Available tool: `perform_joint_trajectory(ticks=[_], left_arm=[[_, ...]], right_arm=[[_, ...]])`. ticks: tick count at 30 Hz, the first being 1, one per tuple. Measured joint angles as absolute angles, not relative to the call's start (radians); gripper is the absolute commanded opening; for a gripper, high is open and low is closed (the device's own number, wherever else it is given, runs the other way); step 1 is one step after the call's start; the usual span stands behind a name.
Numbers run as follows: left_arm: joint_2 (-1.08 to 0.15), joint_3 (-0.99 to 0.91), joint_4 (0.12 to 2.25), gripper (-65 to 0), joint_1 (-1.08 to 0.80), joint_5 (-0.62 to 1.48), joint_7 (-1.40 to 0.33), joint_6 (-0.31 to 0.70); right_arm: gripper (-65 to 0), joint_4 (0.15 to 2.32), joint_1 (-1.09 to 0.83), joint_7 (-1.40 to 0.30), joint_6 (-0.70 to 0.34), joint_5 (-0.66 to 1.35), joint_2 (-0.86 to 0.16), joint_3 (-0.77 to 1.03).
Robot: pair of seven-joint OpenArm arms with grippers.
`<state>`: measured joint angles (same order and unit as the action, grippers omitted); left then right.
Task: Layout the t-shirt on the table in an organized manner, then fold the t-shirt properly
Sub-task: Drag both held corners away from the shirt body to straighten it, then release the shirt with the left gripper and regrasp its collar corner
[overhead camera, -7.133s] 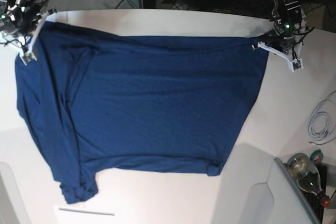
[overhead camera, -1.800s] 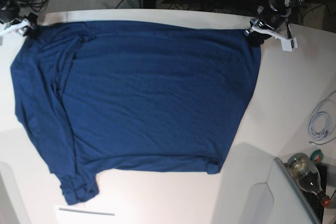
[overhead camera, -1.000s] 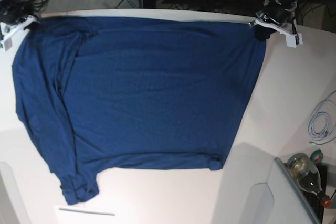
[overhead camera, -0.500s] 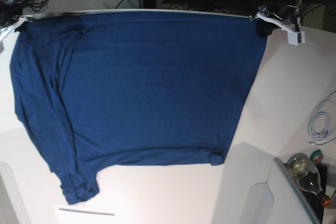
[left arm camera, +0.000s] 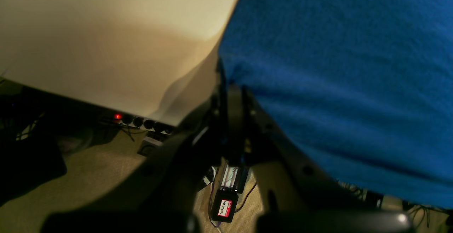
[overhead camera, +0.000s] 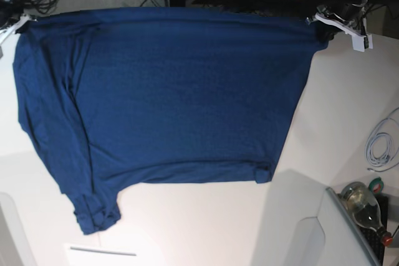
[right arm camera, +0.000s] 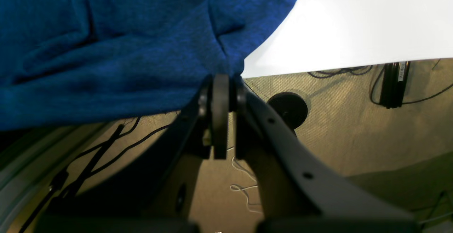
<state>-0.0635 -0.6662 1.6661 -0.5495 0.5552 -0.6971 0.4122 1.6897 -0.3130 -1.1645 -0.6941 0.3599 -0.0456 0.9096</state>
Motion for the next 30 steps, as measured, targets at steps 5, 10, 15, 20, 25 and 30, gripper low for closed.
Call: perform_joint_trajectory(ticks=[5, 10, 15, 20, 25, 30], left_arm=[[-0.068, -0.666, 1.697, -65.0, -0.508, 0.557, -0.746, 0.412], [-0.074, -0.666, 1.699, -65.0, -0.422, 0.555, -0.829, 0.412], [-0.084, -0.666, 1.689, -65.0, -0.350, 0.555, -0.858, 0.412], [-0.098, -0.619, 1.601, -65.0, -0.282, 0.543, -0.858, 0.411], [-0.102, -0.556, 1.522, -65.0, -0.210, 0.426, -0.857, 0.412], [-0.106, -0.556, 1.452, -65.0, -0.132, 0.406, -0.857, 0.413]], right_arm=[[-64.8, 1.689, -0.280, -1.164, -0.694, 0.360, -0.050, 0.906], [-64.8, 1.689, -0.228, -1.181, -0.694, 0.357, -0.080, 0.850], [-64.8, 1.688, -0.166, -1.179, -0.670, 0.360, -0.079, 0.798], [-64.8, 1.578, -0.090, -1.174, -0.618, 0.358, -0.122, 0.740], [-64.8, 1.446, -0.055, -1.100, -0.609, 0.360, -0.149, 0.726], [-64.8, 1.322, -0.014, -1.038, -0.583, 0.356, -0.206, 0.727]])
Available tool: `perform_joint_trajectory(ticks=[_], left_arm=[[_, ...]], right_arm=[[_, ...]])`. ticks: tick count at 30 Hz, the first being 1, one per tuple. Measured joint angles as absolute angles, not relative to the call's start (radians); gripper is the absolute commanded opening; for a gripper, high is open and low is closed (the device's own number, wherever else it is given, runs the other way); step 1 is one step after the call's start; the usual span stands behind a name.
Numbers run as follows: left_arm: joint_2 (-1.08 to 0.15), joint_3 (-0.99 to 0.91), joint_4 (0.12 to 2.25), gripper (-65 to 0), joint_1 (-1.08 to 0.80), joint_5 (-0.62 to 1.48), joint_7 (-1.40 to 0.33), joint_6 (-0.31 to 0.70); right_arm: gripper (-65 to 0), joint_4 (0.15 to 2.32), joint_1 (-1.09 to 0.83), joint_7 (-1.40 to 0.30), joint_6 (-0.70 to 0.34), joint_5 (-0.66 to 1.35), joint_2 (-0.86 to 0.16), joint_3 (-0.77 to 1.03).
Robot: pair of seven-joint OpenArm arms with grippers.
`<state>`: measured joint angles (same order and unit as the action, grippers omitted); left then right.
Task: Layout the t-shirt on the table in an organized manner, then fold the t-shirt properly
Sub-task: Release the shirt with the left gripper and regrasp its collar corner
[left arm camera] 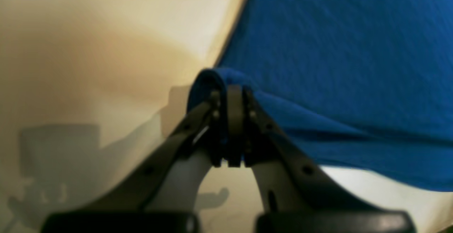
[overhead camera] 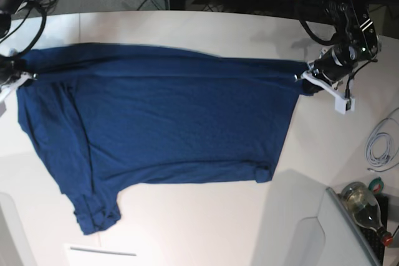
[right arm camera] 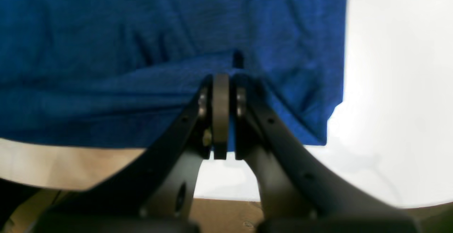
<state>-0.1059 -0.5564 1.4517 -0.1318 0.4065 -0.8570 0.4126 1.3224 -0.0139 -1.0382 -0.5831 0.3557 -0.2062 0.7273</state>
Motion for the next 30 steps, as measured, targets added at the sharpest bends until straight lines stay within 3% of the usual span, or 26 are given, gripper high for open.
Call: perform_joint_trajectory(ticks=[15, 17, 21, 23, 27, 30], left_arm=[[-0.108, -0.485, 1.262, -65.0, 0.016, 0.405, -0.851, 0.408], [-0.106, -0.483, 1.254, -65.0, 0.023, 0.404, -0.851, 0.409], [-0.108, -0.483, 1.246, -65.0, 0.036, 0.403, -0.853, 0.408], [-0.108, -0.483, 1.251, -64.7, 0.039, 0.403, -0.853, 0.408], [-0.106, -0.490, 1.253, -31.4, 0.039, 0.405, -0.854, 0.409], [-0.106, -0.497, 1.253, -14.0, 0.046, 0.408, -0.850, 0.408]], right_arm=[[-63.5, 1.165, 0.042, -0.959, -0.583, 0.349, -0.227, 0.659], [-57.0, 1.164, 0.042, -0.940, -0.583, 0.348, -0.227, 0.659], [-36.5, 1.172, 0.046, -0.937, -0.498, 0.350, -0.226, 0.659], [-31.8, 1.222, 0.033, -0.939, -0.485, 0.348, -0.224, 0.659], [-31.7, 1.351, 0.002, -0.895, -0.482, 0.356, -0.213, 0.662], [-31.5, 1.450, -0.048, -0.826, -0.482, 0.358, -0.186, 0.662]])
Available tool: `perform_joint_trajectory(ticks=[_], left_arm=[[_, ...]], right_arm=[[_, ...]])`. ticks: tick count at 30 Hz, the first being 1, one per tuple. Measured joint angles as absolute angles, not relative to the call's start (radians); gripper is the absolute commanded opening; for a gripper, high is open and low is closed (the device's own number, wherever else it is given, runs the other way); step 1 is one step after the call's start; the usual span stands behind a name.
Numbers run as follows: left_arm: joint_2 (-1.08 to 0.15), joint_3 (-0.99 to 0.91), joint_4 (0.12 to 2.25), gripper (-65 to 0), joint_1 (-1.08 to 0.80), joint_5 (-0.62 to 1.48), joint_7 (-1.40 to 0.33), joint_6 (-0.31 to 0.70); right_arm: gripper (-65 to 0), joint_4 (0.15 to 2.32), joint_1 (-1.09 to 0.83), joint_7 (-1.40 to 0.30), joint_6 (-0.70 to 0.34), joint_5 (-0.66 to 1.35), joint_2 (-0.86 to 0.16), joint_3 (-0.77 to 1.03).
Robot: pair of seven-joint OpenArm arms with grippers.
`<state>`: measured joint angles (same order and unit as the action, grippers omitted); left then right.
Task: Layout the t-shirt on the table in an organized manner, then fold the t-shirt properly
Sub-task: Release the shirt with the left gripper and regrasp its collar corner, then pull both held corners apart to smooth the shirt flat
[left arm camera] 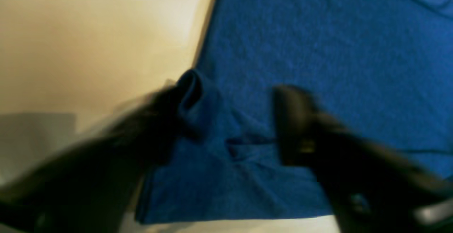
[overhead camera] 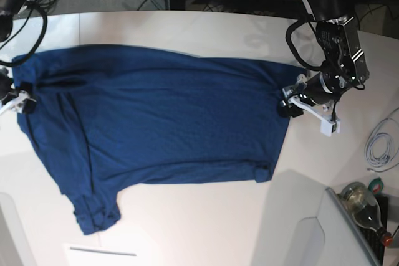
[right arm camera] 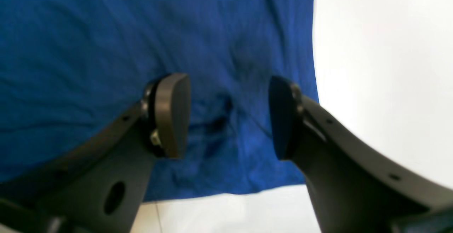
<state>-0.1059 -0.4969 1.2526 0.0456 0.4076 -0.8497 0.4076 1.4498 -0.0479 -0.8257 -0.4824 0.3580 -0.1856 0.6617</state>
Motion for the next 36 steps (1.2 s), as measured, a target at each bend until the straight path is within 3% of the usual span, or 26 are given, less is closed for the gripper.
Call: perform_joint_trajectory(ticks=[3, 10, 14, 16, 26, 32, 34, 36], left_arm=[[-0.105, -0.496, 1.304, -5.9, 0.044, 0.406, -0.792, 0.408], [-0.099, -0.498, 1.536, -5.4, -0.202, 0.417, -0.719, 0.415], [-0.050, -0.586, 1.507, -5.4, -0.342, 0.585, -0.556, 0.421], [-0.062, -0.625, 1.461, -5.4, -0.371, 0.621, -0.531, 0.407], [-0.064, -0.623, 1.264, -5.8, -0.267, 0.659, -0.459, 0.422], [-0.069, -0.544, 1.259, -5.9, -0.257, 0.660, -0.451, 0.425], [-0.067, -0.540, 1.258, -9.9, -0.252, 0.660, -0.452, 0.424], [-0.069, -0.535, 1.253, -18.8, -0.253, 0.659, -0.452, 0.419]], right_arm=[[-31.5, 1.533, -0.115, -0.773, -0.485, 0.358, -0.162, 0.662], [-30.8, 1.628, -0.190, -0.757, -0.492, 0.356, 0.006, 0.963], [-30.8, 1.620, -0.195, -0.766, -0.667, 0.353, 0.023, 1.075], [-30.8, 1.620, -0.192, -0.762, -0.690, 0.357, 0.031, 1.112], [-30.8, 1.526, -0.193, -0.763, -0.690, 0.356, 0.033, 1.136], [-30.9, 1.499, -0.193, -0.762, -0.690, 0.352, 0.033, 1.137], [-30.9, 1.498, -0.193, -0.762, -0.690, 0.352, 0.033, 1.137], [-31.1, 1.498, -0.193, -0.762, -0.690, 0.352, 0.033, 1.137]])
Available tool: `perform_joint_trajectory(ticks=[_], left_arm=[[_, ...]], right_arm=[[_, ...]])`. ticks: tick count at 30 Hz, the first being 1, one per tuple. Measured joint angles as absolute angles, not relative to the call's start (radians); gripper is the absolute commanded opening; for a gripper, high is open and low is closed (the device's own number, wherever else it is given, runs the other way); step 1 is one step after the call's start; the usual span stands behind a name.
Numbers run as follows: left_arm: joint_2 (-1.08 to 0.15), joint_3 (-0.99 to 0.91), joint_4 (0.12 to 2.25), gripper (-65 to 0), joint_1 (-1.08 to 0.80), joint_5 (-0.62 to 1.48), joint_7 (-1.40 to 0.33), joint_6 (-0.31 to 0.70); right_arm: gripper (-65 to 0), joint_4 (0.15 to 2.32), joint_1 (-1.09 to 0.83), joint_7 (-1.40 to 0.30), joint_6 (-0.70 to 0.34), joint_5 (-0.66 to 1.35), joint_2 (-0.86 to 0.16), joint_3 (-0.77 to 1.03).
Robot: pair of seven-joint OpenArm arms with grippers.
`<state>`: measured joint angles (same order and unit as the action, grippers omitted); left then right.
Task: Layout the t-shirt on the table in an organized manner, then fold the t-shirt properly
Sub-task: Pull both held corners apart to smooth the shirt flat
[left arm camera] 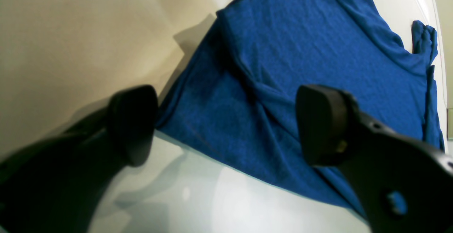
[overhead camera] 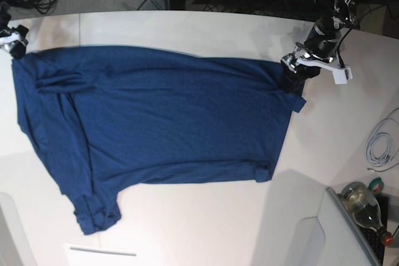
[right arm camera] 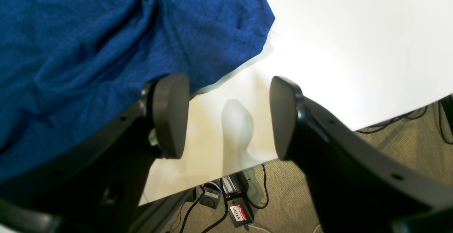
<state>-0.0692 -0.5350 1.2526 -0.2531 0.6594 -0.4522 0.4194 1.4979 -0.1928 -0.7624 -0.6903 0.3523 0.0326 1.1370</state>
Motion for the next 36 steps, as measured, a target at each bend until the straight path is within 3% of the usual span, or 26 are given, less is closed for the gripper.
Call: perform_joint_trajectory(ticks=[3, 12, 16, 20, 29, 36], left_arm=[[-0.069, -0.541, 1.245, -35.2, -0.255, 0.655, -0.460, 0.419], [-0.067, -0.542, 1.241, -65.0, -0.266, 0.648, -0.479, 0.411], [-0.068, -0.542, 1.241, -65.0, -0.266, 0.645, -0.479, 0.408], [-0.068, -0.539, 1.241, -65.0, -0.266, 0.645, -0.483, 0.408], [-0.076, -0.535, 1.241, -65.0, -0.266, 0.645, -0.483, 0.408], [-0.078, -0.535, 1.241, -65.0, -0.266, 0.645, -0.482, 0.408]], right_arm=[[-30.9, 1.498, -0.192, -0.762, -0.690, 0.352, 0.033, 1.137], [-30.8, 1.416, -0.181, -0.761, -0.690, 0.458, 0.028, 1.139], [-28.7, 1.336, -0.187, -0.767, -0.690, 0.573, -0.024, 1.139], [-13.1, 1.246, -0.183, -0.839, -0.690, 0.624, -0.083, 1.139], [-14.6, 1.024, -0.109, -0.827, -0.693, 0.671, -0.157, 1.139], [-25.7, 0.981, -0.073, -0.802, -0.693, 0.673, -0.151, 1.130]])
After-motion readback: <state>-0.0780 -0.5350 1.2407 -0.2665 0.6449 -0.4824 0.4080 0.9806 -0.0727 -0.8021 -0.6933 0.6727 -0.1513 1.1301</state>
